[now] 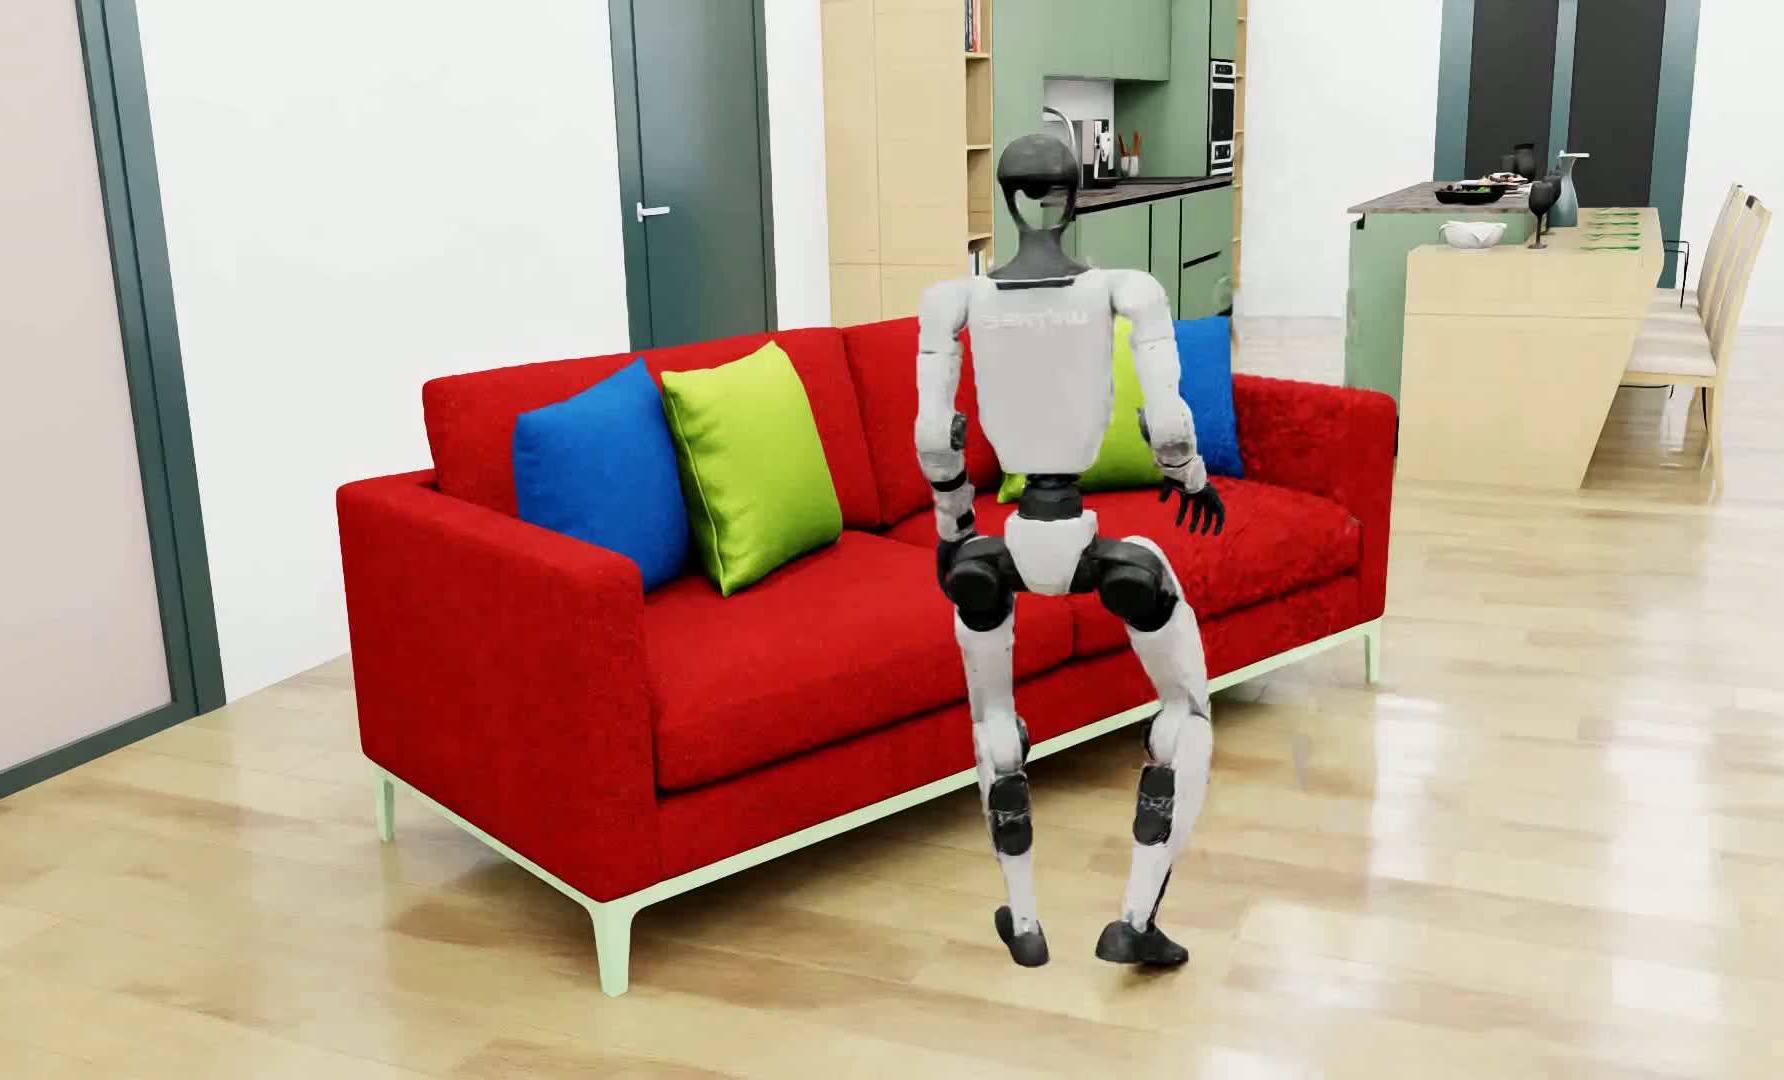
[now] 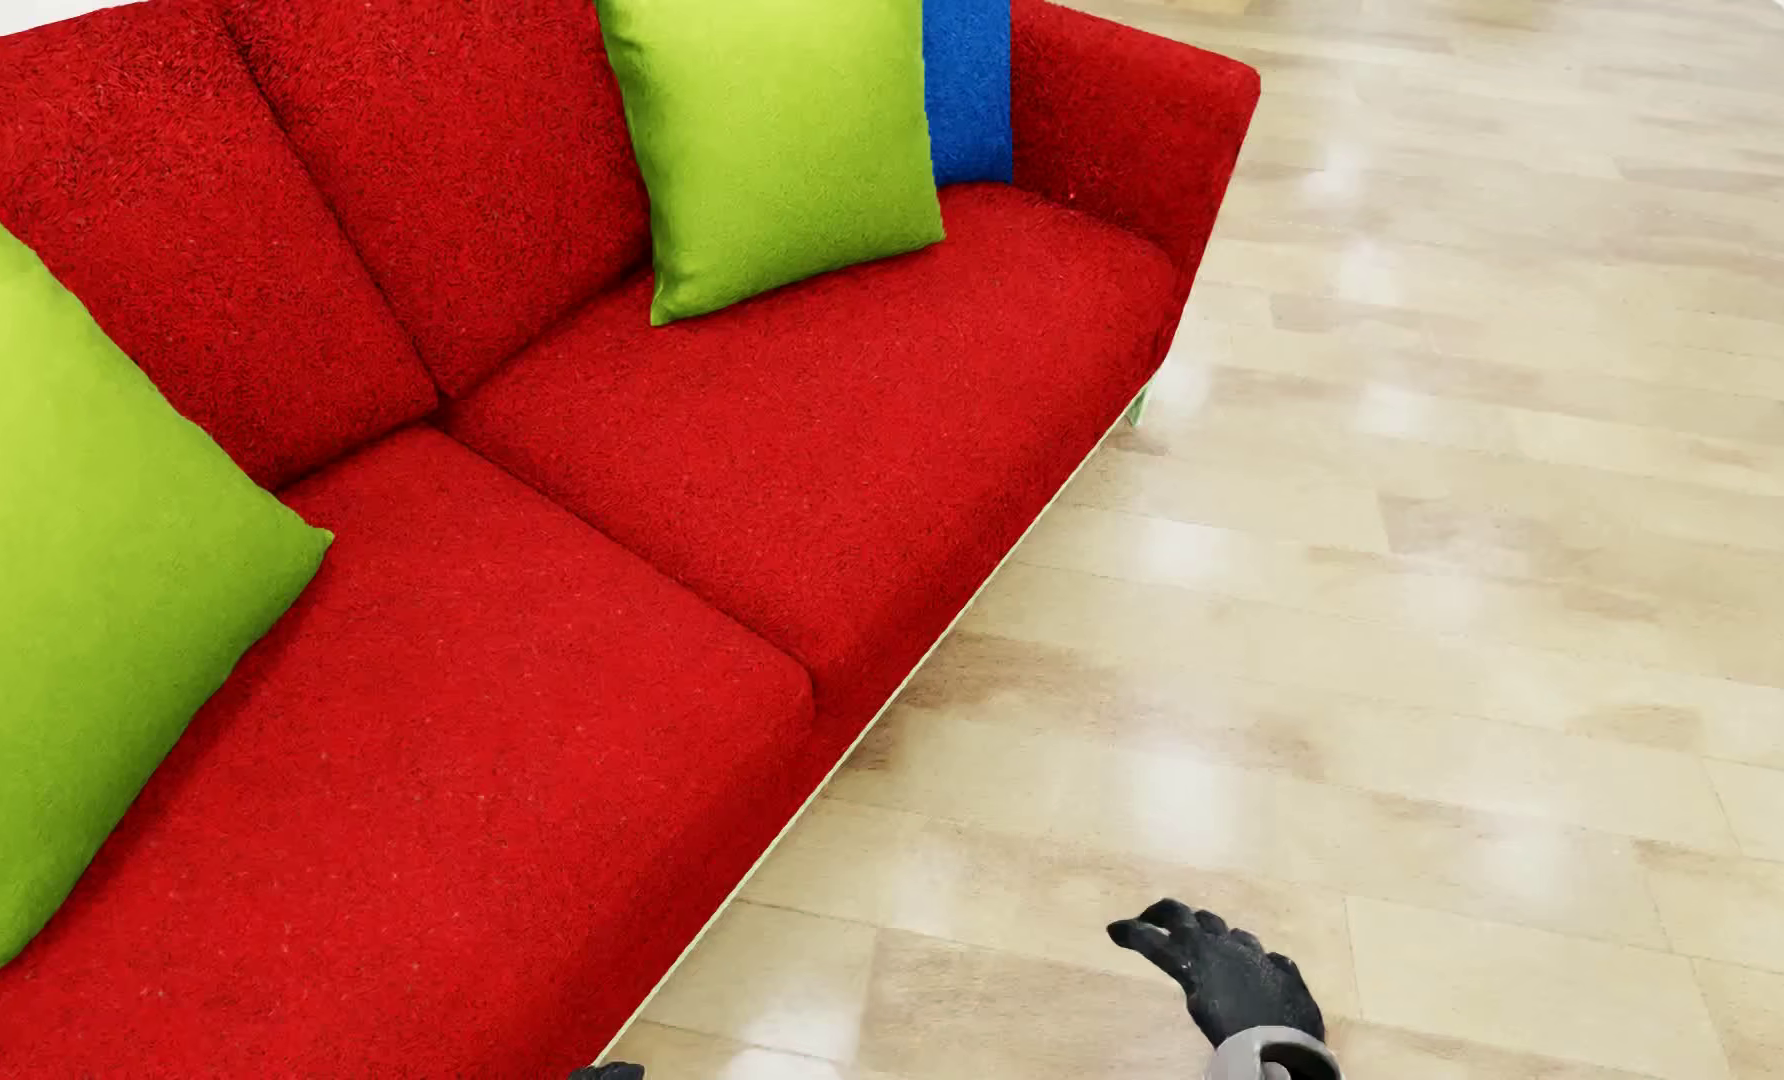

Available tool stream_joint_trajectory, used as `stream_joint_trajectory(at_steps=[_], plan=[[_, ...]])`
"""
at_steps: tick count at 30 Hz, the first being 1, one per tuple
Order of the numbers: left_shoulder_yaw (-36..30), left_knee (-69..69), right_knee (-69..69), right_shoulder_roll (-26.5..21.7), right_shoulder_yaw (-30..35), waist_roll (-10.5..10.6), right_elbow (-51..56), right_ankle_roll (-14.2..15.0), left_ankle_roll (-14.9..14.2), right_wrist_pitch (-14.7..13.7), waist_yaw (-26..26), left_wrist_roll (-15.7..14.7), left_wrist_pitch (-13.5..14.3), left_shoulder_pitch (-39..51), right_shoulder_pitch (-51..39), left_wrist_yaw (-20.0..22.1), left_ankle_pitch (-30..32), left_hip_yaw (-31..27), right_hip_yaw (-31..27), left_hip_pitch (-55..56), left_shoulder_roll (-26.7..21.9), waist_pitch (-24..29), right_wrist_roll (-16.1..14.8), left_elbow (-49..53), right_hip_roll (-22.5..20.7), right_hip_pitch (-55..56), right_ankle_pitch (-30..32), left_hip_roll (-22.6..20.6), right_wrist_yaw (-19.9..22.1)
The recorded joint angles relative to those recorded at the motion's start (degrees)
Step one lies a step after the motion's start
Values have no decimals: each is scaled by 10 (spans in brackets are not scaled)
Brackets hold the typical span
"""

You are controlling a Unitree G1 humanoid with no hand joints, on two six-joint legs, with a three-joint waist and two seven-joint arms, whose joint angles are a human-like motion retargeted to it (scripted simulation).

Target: Walk towards the sofa

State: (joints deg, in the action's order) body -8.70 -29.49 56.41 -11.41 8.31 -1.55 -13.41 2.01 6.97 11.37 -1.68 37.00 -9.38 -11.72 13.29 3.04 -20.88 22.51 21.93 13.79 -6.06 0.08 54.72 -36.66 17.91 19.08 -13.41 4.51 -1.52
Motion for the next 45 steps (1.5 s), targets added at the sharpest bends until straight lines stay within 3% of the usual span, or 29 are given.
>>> stream_joint_trajectory(at_steps=[2, 5, 8, 9, 11, 14, 16, 18, 19, 20, 21, 23, 24, 25, 26, 29, 31, 32, 34, 35, 37, 38, 39, 40, 42, 45], plan=[[-13, 12, 11, 4, -6, -6, -87, 33, -14, 11, 4, 5, -9, 11, 4, -11, 7, -32, -42, -15, -10, -1, -38, -25, 18, 31, 0, -14, -6], [11, 44, -132, 2, 1, -12, -199, 47, -36, 46, 9, -3, -12, 18, 22, 3, 6, -81, -129, -35, -9, -4, -85, -41, 18, 36, 6, -28, -13], [50, 60, -302, 24, 2, -25, -285, 95, -68, 83, 16, -16, -1, 17, 56, 21, 9, -150, -336, -33, -9, -9, -136, -50, -51, 2, 80, -37, -10], [62, 56, -308, 31, 10, -31, -303, 111, -81, 87, 14, -15, -2, 21, 72, 23, 9, -173, -330, -24, -11, -9, -146, -54, -46, -5, 67, -38, -16], [93, 52, -319, 46, 41, -42, -324, 91, -108, 85, 10, -21, -10, 31, 93, 37, 11, -219, -250, -1, -13, -9, -150, -55, -33, -19, 25, -34, -48], [151, 60, -339, 41, 98, -44, -340, 61, -144, 73, 6, -45, -10, 24, 75, 64, 24, -277, -184, 26, -5, -5, -138, -37, -54, -31, 2, -9, -82], [168, 59, -339, 23, 126, -36, -341, 43, -152, 76, 5, -46, -3, 11, 38, 59, 28, -309, -150, 48, 3, -1, -125, -27, -80, -29, -5, 15, -65], [163, 36, -333, -3, 118, -24, -317, 28, -132, 79, 4, -20, 6, -2, 2, 36, 35, -331, -125, 76, 7, 5, -125, -20, -101, -23, -11, 32, -30], [157, 10, -328, -9, 96, -17, -299, 22, -102, 85, 3, -7, 6, -6, -14, 22, 38, -306, -117, 93, 9, 8, -136, -22, -109, -19, -14, 44, 0], [157, -21, -324, -12, 64, -10, -279, 17, -67, 88, 4, 2, 5, -9, -28, 9, 43, -223, -111, 107, 14, 10, -157, -25, -114, -16, -15, 70, 33], [161, -63, -315, -12, 31, -4, -261, 13, -58, 86, 0, 3, -6, -8, -41, 3, 18, -175, -111, 116, 24, 11, -181, -24, -119, -12, -19, 77, 62], [171, -134, -310, -21, -10, 4, -222, 5, -150, 68, -6, 0, -7, -17, -60, 9, 2, -167, -113, 125, 34, 10, -214, -25, -125, -10, -22, 28, 95], [169, -131, -315, -28, -20, 7, -197, 2, -112, 56, -6, 4, -9, -19, -63, 6, 15, -148, -113, 116, 36, 8, -219, -27, -127, -12, -21, 7, 101], [166, -94, -320, -31, -28, 10, -174, -1, -75, 45, -3, 9, -13, -19, -64, -1, 7, -89, -112, 92, 35, 4, -221, -30, -128, -15, -18, 21, 105], [162, -45, -320, -30, -37, 13, -153, -4, -57, 36, -2, 12, -17, -18, -63, -9, -6, -54, -114, 63, 34, 1, -221, -35, -131, -14, -17, 25, 110], [117, 55, -240, -25, -42, 13, -124, 2, -67, 27, 1, 34, -20, -8, -54, -18, -8, -46, -130, 10, 19, 1, -194, -52, -126, 26, -28, 7, 105], [80, 69, -136, -31, -17, 8, -135, 72, -76, 29, 4, 43, -11, 0, -50, -22, -3, -38, -158, -1, 0, 5, -139, -51, -111, 80, -31, 2, 66], [68, 73, -98, -30, -10, 6, -149, 82, -80, 34, 5, 41, -10, 6, -44, -18, 0, -40, -164, -4, -10, 6, -118, -48, -95, 99, -28, 0, 45], [65, 87, -88, -15, -11, 3, -189, 32, -87, 51, 5, 25, -12, 17, -28, -6, 11, -54, -114, -10, -21, 4, -105, -36, -13, 106, -20, -4, 12], [69, 92, -115, -9, -14, 2, -208, 21, -91, 61, 7, 13, -17, 24, -18, 5, 15, -64, -87, -12, -17, 3, -104, -27, 27, 97, -4, -6, -1], [90, 103, -201, -1, -12, 2, -252, 3, -102, 77, 11, -11, 2, 14, -8, 21, 22, -85, -65, -20, -17, 1, -104, -4, 73, 69, 42, -6, -17], [97, 108, -248, 0, -5, 2, -273, -7, -108, 81, 12, -19, 9, 10, -4, 27, 25, -95, -77, -26, -15, 0, -105, 3, 76, 54, 63, -4, -24], [100, 110, -288, -1, 1, 1, -292, 7, -116, 82, 13, -23, 14, 6, 0, 28, 25, -103, -99, -31, -14, -1, -108, 6, 71, 38, 93, 1, -33], [101, 110, -312, 0, 7, 0, -306, 54, -125, 82, 13, -23, 14, 2, 2, 26, 26, -110, -112, -35, -16, -2, -112, 5, 63, 20, 109, 9, -42], [102, 100, -323, 10, 12, -4, -318, 95, -148, 85, 12, -20, 4, -3, 1, 22, 27, -124, -90, -38, -22, -4, -120, -3, 46, -11, 65, 36, -40], [117, 63, -311, 26, 25, 3, -319, 59, -163, 76, 12, -24, -16, -16, -12, 19, 45, -145, -58, -22, -28, -3, -130, -15, -11, -28, 21, 101, -2]])
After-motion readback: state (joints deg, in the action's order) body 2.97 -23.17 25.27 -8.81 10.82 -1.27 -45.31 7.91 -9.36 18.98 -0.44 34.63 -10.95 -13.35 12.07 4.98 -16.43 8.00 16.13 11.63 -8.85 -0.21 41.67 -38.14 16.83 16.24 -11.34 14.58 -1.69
